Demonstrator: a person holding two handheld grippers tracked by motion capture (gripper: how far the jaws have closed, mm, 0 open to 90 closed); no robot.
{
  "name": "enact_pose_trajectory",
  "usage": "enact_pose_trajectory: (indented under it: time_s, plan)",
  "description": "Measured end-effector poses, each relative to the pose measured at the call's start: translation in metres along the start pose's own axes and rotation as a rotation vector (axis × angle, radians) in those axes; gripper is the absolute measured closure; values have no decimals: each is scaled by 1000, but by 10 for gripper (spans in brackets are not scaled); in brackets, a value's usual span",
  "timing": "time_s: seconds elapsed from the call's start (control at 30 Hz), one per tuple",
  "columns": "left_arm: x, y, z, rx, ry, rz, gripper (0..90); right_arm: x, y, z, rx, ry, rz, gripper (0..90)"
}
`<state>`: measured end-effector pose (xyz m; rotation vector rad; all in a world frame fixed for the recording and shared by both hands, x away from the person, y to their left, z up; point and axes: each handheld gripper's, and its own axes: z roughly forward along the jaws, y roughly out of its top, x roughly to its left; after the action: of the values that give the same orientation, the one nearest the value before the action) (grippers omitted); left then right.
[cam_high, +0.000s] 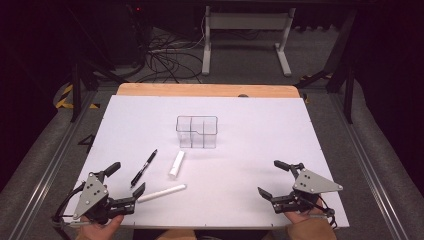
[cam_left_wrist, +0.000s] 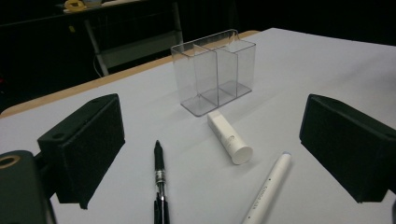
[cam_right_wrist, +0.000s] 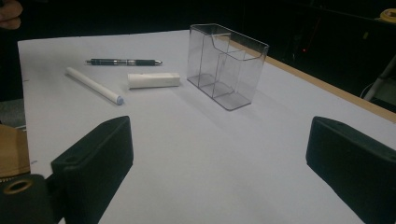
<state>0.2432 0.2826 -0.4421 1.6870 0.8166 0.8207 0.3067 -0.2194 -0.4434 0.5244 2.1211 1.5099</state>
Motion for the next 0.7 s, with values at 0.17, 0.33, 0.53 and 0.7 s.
enact_pose_trajectory:
  time_s: [0.17,0.33,0.53,0.7]
  plan:
    - [-1,1,0,-3,-10,-6,73,1,1,1,17,0,-17,85]
    - [0,1,1,-3,-15,-28,75,0,1,1,13,-2,-3,83]
    - [0,1,1,-1,-15,-21,76,0,2,2,20,-5,-3,88]
    - [0,1,1,1,-14,-22,76,1,4,4,28,-2,-15,95]
